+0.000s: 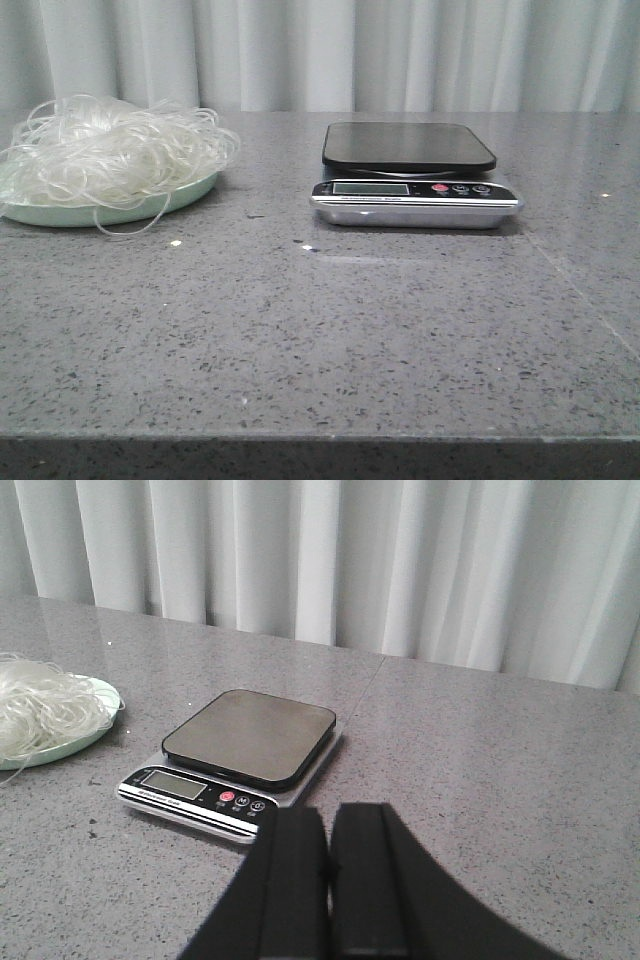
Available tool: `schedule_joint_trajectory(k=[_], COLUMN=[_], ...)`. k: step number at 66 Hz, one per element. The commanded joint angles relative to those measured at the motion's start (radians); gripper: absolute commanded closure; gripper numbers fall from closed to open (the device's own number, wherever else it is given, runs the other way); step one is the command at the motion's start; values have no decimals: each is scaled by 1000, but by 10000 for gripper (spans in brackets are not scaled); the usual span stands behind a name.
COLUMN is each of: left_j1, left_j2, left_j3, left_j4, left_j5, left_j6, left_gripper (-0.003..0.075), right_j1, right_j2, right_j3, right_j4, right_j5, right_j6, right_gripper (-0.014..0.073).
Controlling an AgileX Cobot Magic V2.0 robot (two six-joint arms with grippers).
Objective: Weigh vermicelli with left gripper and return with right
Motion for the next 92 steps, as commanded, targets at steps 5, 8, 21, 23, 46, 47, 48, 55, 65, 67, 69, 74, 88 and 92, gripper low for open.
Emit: schedule_joint_trajectory(k=[5, 8, 21, 23, 46, 47, 48, 55, 65, 67, 69, 74, 88, 92], left_j1=[1, 1, 1, 1, 1, 1, 1, 1, 1, 1, 1, 1, 1, 1], left_j2=[-21, -21, -21, -21, -21, -21, -21, -21, -21, -21, -21, -21, -21, -21], left_j3=[7, 7, 7, 7, 7, 7, 7, 7, 7, 7, 7, 7, 7, 7], left_j4=[-8, -8, -6, -6, -6, -6, -6, -6, -6, -6, -6, -6, -6, -6], left_j5=[-77, -77, -77, -77, -77, -77, -77, -77, -77, -77, -77, -77, -77, -77], left_j6=[-14, -21, -73, -81, -81, -81, -81, -81, -81, -81, -81, -81, -81, -81], left_gripper=[589, 589, 589, 589, 589, 589, 589, 589, 589, 589, 589, 589, 589, 589], right_j1=[-4, -4, -4, -4, -4, -4, -4, -4, -4, -4, -4, -4, -38, -87], right_j2=[16, 16, 16, 16, 16, 16, 16, 16, 16, 16, 16, 16, 5, 0], right_j3=[-23, -23, -23, -23, -23, -23, -23, -23, -23, -23, -23, -23, 9, 61], right_j4=[-4, -4, -4, -4, -4, -4, -4, -4, -4, -4, -4, -4, -44, -67], right_j5=[-76, -76, -76, -76, -76, -76, -76, -76, -76, -76, -76, -76, -103, -135], right_j6=[-4, -4, -4, -4, -4, -4, -4, -4, -4, -4, -4, -4, -4, -4], right_gripper=[426, 426, 426, 426, 426, 426, 426, 426, 426, 426, 426, 426, 426, 426])
